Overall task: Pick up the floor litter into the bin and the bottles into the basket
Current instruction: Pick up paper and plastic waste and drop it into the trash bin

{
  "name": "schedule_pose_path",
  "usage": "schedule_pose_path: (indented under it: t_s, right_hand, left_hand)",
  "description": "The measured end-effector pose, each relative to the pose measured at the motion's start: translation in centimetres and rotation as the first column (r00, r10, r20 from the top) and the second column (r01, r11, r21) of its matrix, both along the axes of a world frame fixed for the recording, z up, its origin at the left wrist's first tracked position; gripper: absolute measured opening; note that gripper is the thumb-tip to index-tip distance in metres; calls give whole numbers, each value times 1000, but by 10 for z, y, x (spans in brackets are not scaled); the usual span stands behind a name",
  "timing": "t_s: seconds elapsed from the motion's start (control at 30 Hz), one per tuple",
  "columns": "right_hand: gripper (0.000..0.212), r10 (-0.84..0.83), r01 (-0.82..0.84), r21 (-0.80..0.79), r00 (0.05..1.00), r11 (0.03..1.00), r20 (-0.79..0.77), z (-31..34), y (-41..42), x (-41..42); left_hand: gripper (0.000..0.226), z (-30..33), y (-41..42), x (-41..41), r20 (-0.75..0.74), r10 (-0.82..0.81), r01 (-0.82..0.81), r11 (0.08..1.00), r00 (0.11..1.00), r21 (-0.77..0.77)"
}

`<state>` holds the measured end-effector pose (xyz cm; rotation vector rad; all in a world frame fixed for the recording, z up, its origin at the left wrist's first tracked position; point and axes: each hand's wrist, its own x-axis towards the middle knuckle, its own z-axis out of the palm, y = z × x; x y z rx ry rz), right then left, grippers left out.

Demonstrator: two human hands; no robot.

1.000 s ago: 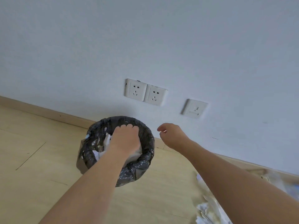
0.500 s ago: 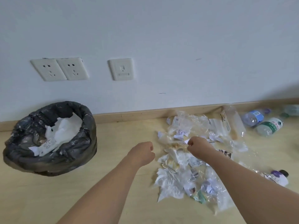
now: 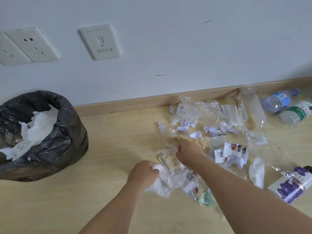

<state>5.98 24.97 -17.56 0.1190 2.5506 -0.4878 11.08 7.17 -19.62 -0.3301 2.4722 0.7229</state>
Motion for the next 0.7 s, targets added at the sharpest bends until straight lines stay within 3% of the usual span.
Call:
schedule_pose_path:
  t_s: [0.1,0.17,0.27,0.43,0.53,0.6,0.67,0.7]
  right_hand:
    - [9,-41,41,-65,999,997,-1,12,6,-4]
    - [19,-80,79,-71,997,994,-23,26,8,-4]
    - [29,-67,60,-67,993,996,-97,51,10,-2]
    - [30,-162,115,-235,968,965,-190,101,-5,-2]
    - [31,-334,234,-463,931,855,-147,132,-25,0]
    - [26,-456,334,-629,889,702,-36,151,-45,-3]
    - [17,-528,402,-706,848,584,46,170,-74,-7]
    - [11,-537,407,-708,842,577,47,179,-92,-10]
  left_hand:
    - [28,8,-14,-9,-6,238,-233,957,971,170]
    - [15,19,-25,-12,61,267,-274,922,962,273]
    - [14,44,-39,-14,119,165,-196,921,979,337]
    - [32,105,-67,-19,-85,126,-96,951,988,293]
    - [42,147,-91,-13,-200,138,-73,951,970,300]
    - [45,177,-111,-9,-271,200,-98,933,942,347]
    - [42,205,-137,-9,-340,273,-134,915,900,381]
    - [39,218,-153,-9,-384,301,-145,912,873,385]
